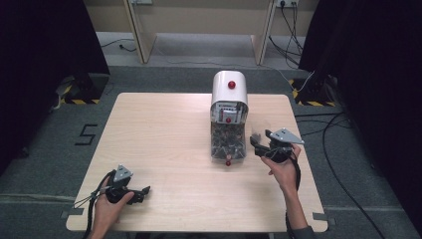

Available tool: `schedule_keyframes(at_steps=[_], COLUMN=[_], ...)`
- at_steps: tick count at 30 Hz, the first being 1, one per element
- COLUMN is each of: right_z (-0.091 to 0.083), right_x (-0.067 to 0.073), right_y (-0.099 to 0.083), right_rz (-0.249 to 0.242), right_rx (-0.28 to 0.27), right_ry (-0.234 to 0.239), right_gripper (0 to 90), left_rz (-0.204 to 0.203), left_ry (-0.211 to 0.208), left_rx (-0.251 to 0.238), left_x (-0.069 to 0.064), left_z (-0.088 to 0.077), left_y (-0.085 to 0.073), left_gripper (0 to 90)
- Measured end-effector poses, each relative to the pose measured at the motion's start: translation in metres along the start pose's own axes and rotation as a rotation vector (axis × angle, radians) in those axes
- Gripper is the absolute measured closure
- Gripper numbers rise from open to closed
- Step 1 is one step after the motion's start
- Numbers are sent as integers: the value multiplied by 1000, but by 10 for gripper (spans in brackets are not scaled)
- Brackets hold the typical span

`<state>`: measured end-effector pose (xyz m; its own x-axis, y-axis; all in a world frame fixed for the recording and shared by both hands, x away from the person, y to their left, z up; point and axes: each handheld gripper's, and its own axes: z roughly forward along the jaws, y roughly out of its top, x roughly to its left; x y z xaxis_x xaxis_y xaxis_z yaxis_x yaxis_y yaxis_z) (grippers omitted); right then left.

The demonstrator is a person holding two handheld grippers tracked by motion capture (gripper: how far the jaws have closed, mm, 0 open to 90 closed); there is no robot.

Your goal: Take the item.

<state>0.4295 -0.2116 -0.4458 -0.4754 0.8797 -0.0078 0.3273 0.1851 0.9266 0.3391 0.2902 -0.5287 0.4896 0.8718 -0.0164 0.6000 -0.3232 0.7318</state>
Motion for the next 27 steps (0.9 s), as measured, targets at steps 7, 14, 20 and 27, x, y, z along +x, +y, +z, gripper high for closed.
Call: schedule_keyframes(at_steps=[7, 14, 20, 27], right_z=[-8, -11, -12, -12], right_x=[5, 7, 11, 16], right_y=[2, -1, -2, -6], right_rz=[-5, -18, -25, -61], right_rx=[-11, -2, 3, 28], right_ry=[11, 15, 23, 19], right_gripper=[328, 327, 326, 326], left_rz=[0, 0, 1, 0], left_ry=[1, 0, 1, 0], left_rx=[0, 1, 0, 0], left_x=[0, 0, 0, 0], left_z=[0, 0, 0, 0], left_y=[0, 0, 0, 0], left_gripper=[0, 0, 0, 0])
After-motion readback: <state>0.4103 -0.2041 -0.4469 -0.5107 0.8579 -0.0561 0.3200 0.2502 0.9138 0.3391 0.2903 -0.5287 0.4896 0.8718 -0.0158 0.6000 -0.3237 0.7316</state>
